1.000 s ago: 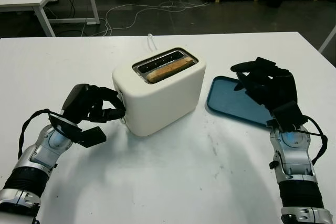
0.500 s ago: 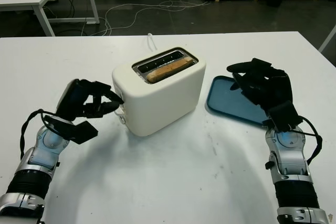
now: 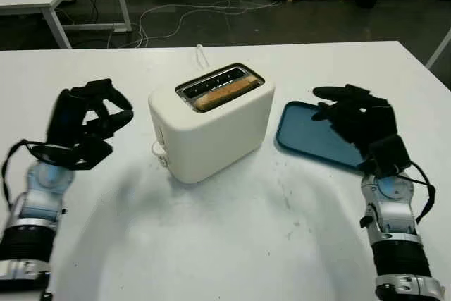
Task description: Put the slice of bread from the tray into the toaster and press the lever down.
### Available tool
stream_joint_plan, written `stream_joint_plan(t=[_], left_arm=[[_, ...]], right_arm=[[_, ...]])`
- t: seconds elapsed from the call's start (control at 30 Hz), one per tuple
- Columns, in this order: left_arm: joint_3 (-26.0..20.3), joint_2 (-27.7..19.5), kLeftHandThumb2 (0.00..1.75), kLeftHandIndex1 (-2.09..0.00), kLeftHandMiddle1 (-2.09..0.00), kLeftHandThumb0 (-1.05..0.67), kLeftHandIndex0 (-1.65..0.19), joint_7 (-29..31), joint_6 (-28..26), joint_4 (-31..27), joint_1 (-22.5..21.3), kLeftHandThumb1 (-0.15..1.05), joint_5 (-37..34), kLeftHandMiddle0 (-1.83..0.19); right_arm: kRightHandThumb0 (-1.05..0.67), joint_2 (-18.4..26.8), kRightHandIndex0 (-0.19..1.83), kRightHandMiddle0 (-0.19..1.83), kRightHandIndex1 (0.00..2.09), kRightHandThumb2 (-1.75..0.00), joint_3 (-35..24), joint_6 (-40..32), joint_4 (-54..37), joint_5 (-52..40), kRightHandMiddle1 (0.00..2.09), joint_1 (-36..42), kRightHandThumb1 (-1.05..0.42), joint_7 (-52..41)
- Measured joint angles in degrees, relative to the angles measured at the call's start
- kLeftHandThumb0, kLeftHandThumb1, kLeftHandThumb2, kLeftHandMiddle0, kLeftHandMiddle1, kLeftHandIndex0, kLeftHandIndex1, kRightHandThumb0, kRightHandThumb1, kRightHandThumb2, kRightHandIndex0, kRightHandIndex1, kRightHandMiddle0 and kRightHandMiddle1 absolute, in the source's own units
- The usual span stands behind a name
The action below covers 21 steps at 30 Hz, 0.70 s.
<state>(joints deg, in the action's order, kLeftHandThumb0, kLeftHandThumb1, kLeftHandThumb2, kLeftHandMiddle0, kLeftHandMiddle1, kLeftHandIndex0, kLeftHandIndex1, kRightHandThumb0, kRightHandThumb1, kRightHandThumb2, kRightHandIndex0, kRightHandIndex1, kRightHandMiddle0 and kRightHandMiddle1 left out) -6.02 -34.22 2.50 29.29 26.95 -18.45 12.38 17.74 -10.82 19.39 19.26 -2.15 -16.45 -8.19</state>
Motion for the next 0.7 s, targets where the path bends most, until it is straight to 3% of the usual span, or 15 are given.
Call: stream_joint_plan(t=[0.43, 0.7], left_arm=[[0.1, -0.2, 0.22, -1.22, -1.37, -1.05, -1.00, -2.3, -0.1, 4.6, -1.9, 0.92, 0.6, -1.12], [-0.2, 0.0, 0.30, -1.32, -1.47, -1.05, -0.95, -4.9, 0.0, 8.0, -3.0, 0.92, 0.4, -1.10]], right_arm=[[-0.40, 1.4, 0.87, 1.07, 1.02, -0.08, -1.6, 1.1, 2.8, -0.1, 0.13, -1.2, -0.92, -0.1], [-0.40, 4.9, 0.86, 1.06, 0.93, -0.06, -2.3, -1.5, 1.8, -1.7, 0.07, -2.9, -0.92, -3.8]])
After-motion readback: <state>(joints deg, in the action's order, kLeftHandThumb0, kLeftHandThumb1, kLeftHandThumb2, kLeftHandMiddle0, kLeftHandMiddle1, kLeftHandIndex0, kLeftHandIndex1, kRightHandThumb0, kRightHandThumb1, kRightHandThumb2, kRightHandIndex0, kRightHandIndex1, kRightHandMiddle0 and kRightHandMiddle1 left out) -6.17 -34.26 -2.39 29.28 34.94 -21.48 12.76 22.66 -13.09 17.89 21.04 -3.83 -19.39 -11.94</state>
